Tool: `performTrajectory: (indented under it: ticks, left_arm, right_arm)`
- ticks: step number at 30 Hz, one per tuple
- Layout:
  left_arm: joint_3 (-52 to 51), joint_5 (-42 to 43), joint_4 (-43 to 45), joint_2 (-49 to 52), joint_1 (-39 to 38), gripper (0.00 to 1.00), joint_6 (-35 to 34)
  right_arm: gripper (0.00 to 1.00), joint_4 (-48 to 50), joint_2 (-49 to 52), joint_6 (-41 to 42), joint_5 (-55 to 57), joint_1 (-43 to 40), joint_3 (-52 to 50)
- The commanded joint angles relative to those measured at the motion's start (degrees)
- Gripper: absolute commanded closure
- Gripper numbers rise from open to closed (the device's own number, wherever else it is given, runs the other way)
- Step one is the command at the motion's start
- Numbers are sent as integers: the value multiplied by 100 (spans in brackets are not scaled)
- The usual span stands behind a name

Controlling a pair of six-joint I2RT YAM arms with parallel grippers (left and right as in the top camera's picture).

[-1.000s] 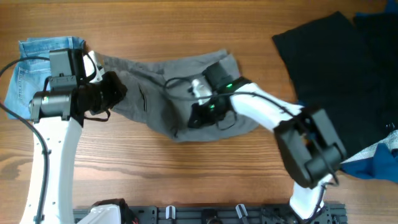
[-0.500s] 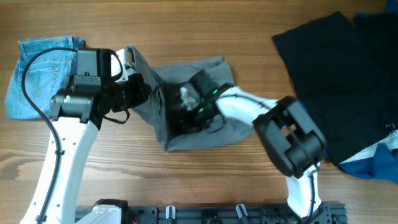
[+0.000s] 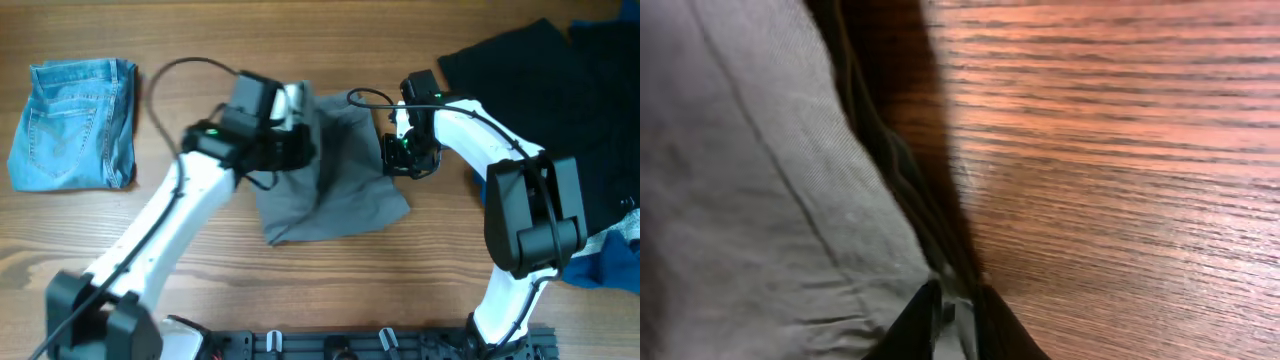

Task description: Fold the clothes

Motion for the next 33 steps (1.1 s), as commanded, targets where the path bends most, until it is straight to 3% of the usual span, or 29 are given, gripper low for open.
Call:
performTrajectory:
  ticks: [1, 3, 4, 5, 6, 10, 13, 18, 23, 29, 30, 33]
  left_arm:
    - [101, 160, 341, 472, -599, 96, -334]
    - [101, 177, 809, 745, -927, 94, -614]
    - [101, 175, 955, 813, -1012, 85, -610]
    - [101, 173, 1106, 879, -1093, 58, -610]
    - [101, 140, 1235, 887, -1097, 45, -601]
    - [103, -15, 1731, 758, -299, 41, -562]
    - [101, -535, 2081, 861, 570, 24, -560]
    - [101, -688, 2796, 1554, 1241, 22, -562]
    - [101, -640, 2835, 2544, 1237, 21, -566]
    - [101, -647, 1198, 2859, 1237, 23, -564]
    - [101, -647, 680, 2859, 1237, 18, -564]
    - [101, -643, -817, 2859, 1237, 16, -566]
  right_arm:
    - [83, -4, -37, -96, 140, 39, 17]
    - [82, -4, -37, -94, 138, 44, 15]
    - [83, -4, -37, -90, 136, 44, 15]
    - [82, -9, -37, -94, 136, 44, 17]
    - [79, -68, -37, -92, 136, 44, 17]
    - [75, -468, -116, 236, 398, -114, 24]
    - [73, -538, -968, 197, 380, -619, 216]
    - [65, -175, -2472, -269, -872, -651, 404]
    - [63, -280, -2208, -339, -1624, -22, 57]
    - [62, -264, -1333, -238, -1412, 485, -1073]
    - [61, -254, -1233, -103, -1049, 472, -1290]
    - [55, -275, -1154, 352, 111, 278, -1504]
